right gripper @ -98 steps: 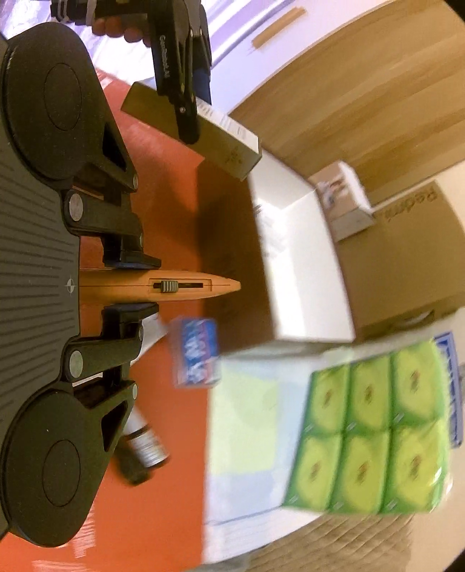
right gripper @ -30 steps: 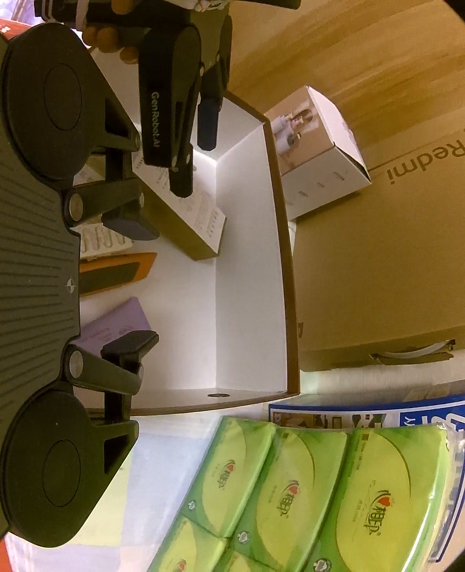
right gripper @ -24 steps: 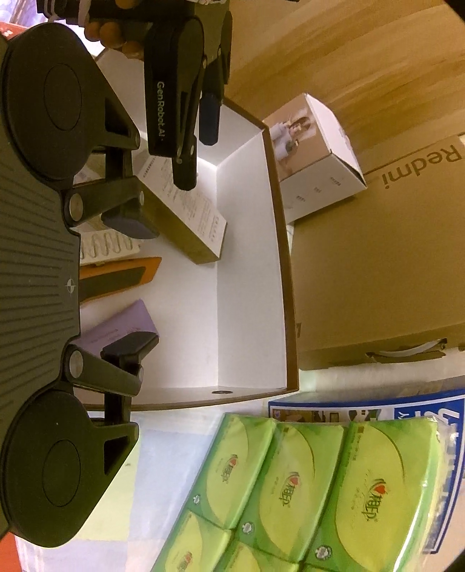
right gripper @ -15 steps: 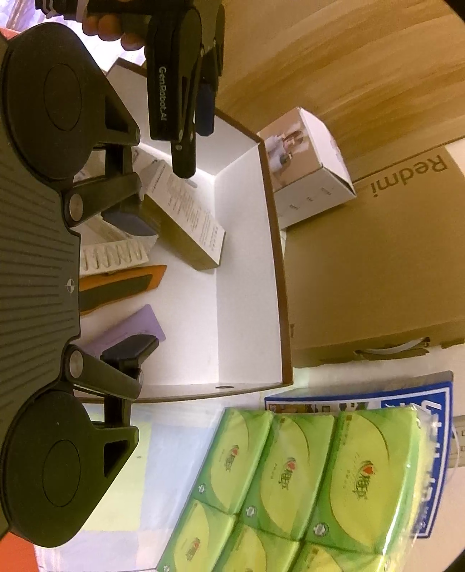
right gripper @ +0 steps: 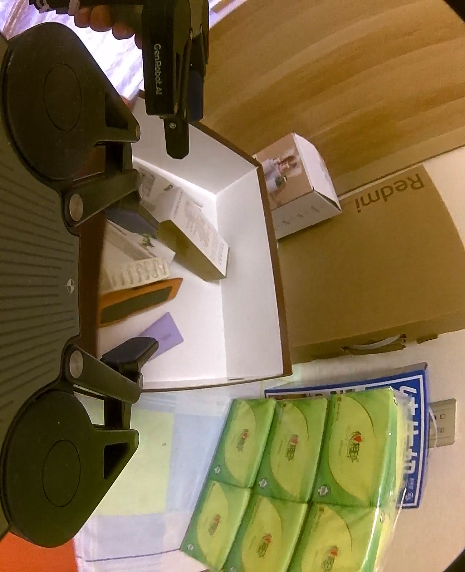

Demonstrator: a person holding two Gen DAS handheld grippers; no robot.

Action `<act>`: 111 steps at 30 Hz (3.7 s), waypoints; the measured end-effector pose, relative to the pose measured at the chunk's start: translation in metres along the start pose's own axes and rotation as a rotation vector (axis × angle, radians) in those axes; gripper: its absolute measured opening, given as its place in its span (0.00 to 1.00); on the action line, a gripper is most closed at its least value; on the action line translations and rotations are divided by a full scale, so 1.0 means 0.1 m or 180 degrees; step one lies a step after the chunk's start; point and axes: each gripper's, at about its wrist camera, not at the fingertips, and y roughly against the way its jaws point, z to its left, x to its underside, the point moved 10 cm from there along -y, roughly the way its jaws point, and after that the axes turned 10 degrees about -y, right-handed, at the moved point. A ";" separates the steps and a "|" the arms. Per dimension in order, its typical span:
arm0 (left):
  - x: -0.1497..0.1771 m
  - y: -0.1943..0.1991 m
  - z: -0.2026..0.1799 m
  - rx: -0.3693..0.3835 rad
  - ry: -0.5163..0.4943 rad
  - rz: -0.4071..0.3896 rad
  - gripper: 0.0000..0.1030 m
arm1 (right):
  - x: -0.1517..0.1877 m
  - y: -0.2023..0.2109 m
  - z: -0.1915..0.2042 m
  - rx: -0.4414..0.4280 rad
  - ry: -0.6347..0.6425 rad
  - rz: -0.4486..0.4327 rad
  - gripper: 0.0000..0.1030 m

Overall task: Organize rigid objects
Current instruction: 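Withdraw both tools from the brown box back over the table, then move the left tool toward the white tube while the right tool approaches the brown bottle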

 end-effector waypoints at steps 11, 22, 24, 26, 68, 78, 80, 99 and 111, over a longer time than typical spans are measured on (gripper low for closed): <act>0.48 0.42 -0.34 0.0085 0.0096 0.0025 0.57 | 0.50 0.46 -0.05 -0.0013 -0.0049 0.0062 0.60; 1.01 0.70 -0.78 0.0144 0.0146 0.0184 0.57 | 1.06 0.92 -0.23 0.0041 -0.0140 0.0179 0.60; 1.10 0.73 -0.87 0.0152 0.0142 0.0221 0.57 | 1.19 0.99 -0.30 0.0066 -0.0159 0.0216 0.60; 1.19 0.77 -0.96 0.0173 0.0135 0.0254 0.57 | 1.29 1.04 -0.36 0.0088 -0.0183 0.0255 0.60; 1.94 0.99 -2.02 0.0193 0.0158 0.0585 0.57 | 2.18 1.63 -1.18 0.0341 -0.0440 0.0602 0.60; 1.86 0.85 -2.09 0.0217 0.0106 0.0625 0.57 | 2.12 1.57 -1.33 0.0418 -0.0544 0.0607 0.60; 1.84 0.82 -2.10 0.0227 0.0096 0.0636 0.57 | 2.11 1.56 -1.37 0.0443 -0.0576 0.0613 0.60; 1.38 0.22 -2.58 0.0568 -0.0087 0.0658 0.57 | 1.89 1.39 -1.89 0.0798 -0.0890 0.0511 0.60; 1.05 -0.25 -2.91 0.0647 -0.0211 0.0675 0.57 | 1.76 1.33 -2.15 0.0938 -0.1060 0.0482 0.60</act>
